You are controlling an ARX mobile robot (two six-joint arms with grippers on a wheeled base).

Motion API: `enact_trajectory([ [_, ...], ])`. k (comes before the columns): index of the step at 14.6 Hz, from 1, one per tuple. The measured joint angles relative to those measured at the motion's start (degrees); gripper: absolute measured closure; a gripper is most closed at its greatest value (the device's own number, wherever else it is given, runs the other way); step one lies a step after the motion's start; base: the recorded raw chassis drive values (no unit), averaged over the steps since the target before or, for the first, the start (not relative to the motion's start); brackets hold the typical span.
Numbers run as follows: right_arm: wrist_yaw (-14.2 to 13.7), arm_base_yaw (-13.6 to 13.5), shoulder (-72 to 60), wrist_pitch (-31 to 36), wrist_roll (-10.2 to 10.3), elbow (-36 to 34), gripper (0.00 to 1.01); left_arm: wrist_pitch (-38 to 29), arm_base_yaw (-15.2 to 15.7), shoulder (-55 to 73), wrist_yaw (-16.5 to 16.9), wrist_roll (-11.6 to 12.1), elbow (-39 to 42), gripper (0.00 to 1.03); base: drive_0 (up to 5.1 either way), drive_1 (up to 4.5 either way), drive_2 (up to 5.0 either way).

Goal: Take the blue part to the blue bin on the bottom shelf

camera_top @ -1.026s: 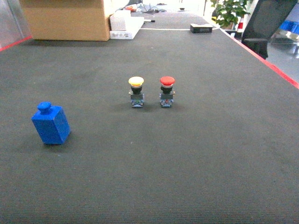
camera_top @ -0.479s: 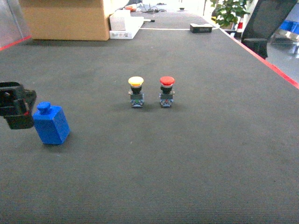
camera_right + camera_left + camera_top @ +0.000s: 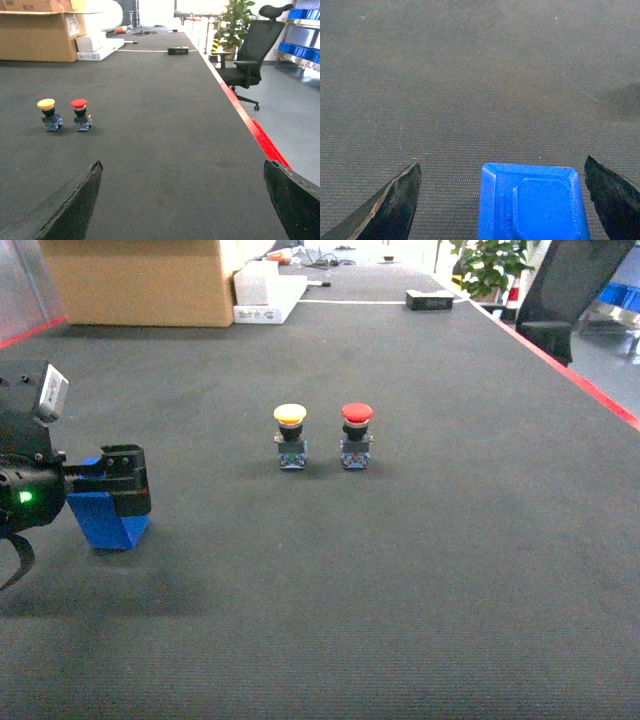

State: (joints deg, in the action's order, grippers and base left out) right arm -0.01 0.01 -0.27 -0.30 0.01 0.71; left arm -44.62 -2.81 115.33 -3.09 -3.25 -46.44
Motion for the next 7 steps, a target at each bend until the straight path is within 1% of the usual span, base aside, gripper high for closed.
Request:
enact_trajectory([
  [4, 0.00, 0.00, 0.00, 0.00, 0.00, 0.00, 0.03, 3.78, -0.48, 1.57, -0.52, -2.16, -2.27, 0.05, 0.0, 0.00, 0.0],
  [5, 0.00, 0.00, 0.00, 0.00, 0.00, 0.00, 0.03, 5.05, -0.63, 1.84, -1.01, -2.40, -2.36, 0.12, 0.0, 0.00, 0.0],
  [7, 0.00, 0.00, 0.00, 0.00, 0.00, 0.00, 0.03, 4.24, -0.81, 2.69, -1.18, -2.45, -2.36, 0.32, 0.0, 0.00, 0.0],
])
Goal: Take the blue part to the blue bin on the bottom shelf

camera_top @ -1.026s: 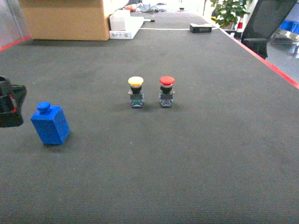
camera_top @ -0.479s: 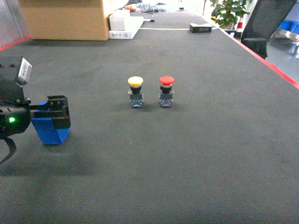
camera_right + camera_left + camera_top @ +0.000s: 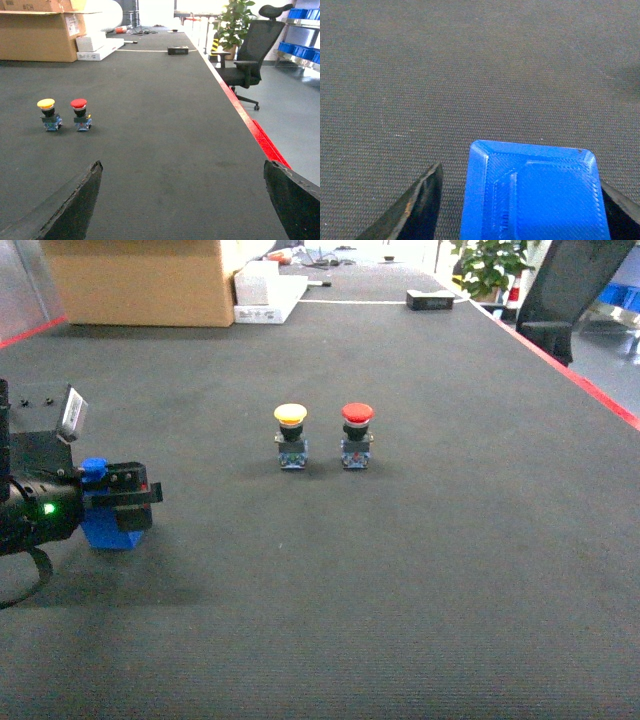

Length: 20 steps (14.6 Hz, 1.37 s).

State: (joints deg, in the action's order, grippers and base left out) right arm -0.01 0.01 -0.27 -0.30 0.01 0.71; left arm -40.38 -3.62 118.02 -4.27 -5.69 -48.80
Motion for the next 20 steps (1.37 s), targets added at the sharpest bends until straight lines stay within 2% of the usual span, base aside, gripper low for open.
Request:
enact_trajectory([
  [3, -0.02, 0.00, 0.00, 0.00, 0.00, 0.00, 0.03, -1.22, -0.04, 0.00, 0.28, 0.24, -0.09, 0.55, 0.0, 0.00, 0.0],
  [6, 0.00, 0.00, 0.00, 0.00, 0.00, 0.00, 0.03, -2.69, 0.09, -0.63, 0.46, 2.91, 0.77, 0.58, 0.0, 0.00, 0.0],
  [7, 0.00, 0.00, 0.00, 0.00, 0.00, 0.00, 0.03, -5.27, -0.13, -4.70, 1.05, 6.08, 5.38, 0.58, 0.0, 0.00, 0.0],
  [8, 0.00, 0.00, 0.00, 0.00, 0.00, 0.00, 0.03, -7.43, -0.66, -9.53, 0.96, 6.86, 9.25, 0.58, 0.0, 0.00, 0.0],
  [10, 0.00, 0.00, 0.00, 0.00, 0.00, 0.00, 0.03, -5.29, -1.01, -22.60, -0.20, 6.38, 14.78, 0.58, 0.0, 0.00, 0.0],
  [12, -0.02, 0.00, 0.00, 0.00, 0.00, 0.00, 0.03, 0.50, -1.03, -38.32, -2.36, 6.05, 21.00, 0.58, 0.0, 0.00, 0.0],
  [15, 0.00, 0.00, 0.00, 0.00, 0.00, 0.00, 0.03, 12.72, -3.41, -62.01, -7.74, 5.27, 30.49, 0.58, 0.0, 0.00, 0.0],
  [18, -0.02, 0.00, 0.00, 0.00, 0.00, 0.00, 0.03, 26.23, -8.09, -82.38, -13.27, 3.37, 33.73, 0.58, 0.0, 0.00, 0.0],
  [20, 0.00, 0.00, 0.00, 0.00, 0.00, 0.00, 0.03, 31.08, -7.82, -89.11, -14.01, 2.47, 34.49, 0.58, 0.0, 0.00, 0.0],
])
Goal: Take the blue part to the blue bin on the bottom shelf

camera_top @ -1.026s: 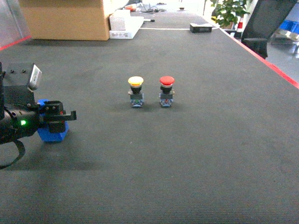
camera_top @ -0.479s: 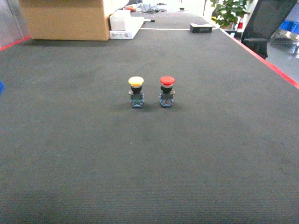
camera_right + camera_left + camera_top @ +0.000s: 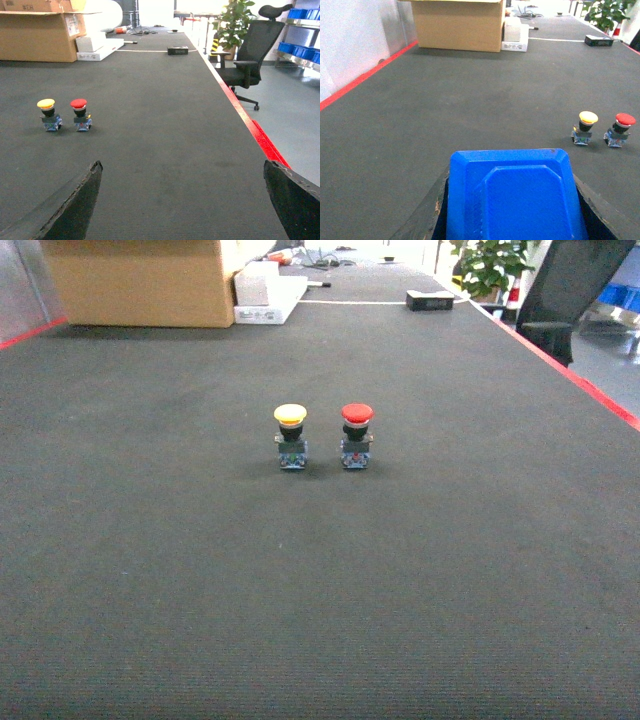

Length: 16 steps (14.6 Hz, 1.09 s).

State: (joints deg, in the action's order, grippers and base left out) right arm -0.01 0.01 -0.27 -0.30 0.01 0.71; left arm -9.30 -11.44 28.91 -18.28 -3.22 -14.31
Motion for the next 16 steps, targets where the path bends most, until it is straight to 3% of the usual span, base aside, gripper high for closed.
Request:
enact_trajectory([
  [9, 0.00, 0.00, 0.00, 0.00, 0.00, 0.00, 0.03, 2.40, 0.44, -3.41, -1.03, 0.68, 0.04, 0.58, 0.0, 0.00, 0.0],
  [16, 0.00, 0.00, 0.00, -0.04, 0.00, 0.00, 0.03, 2.58, 0.39, -3.15, -1.05, 0.68, 0.13, 0.58, 0.0, -3.58, 3.6],
])
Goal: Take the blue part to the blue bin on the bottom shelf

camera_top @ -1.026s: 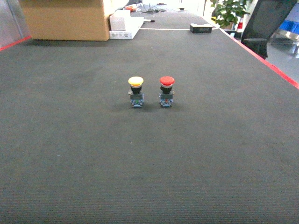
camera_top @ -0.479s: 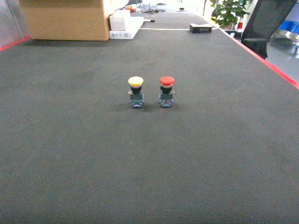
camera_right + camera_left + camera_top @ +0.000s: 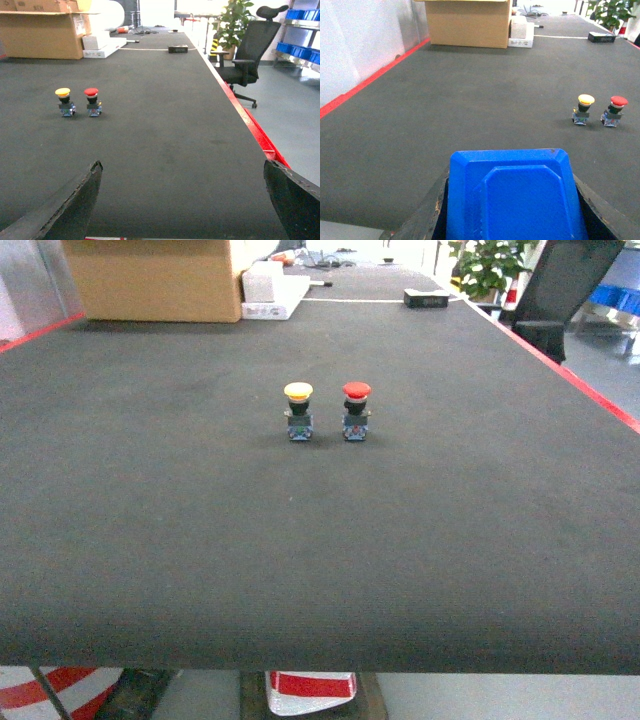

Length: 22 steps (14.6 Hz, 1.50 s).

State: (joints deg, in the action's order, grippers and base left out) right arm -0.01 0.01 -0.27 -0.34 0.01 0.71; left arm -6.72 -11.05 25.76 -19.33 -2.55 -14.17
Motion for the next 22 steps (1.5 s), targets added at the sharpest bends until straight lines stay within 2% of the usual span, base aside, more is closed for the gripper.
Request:
enact_trajectory([
  [22, 0.02, 0.00, 0.00, 0.02, 0.00, 0.00, 0.03, -0.15, 0.00, -0.26, -0.17, 0.00, 0.07, 0.58, -1.5, -1.52, -1.5],
])
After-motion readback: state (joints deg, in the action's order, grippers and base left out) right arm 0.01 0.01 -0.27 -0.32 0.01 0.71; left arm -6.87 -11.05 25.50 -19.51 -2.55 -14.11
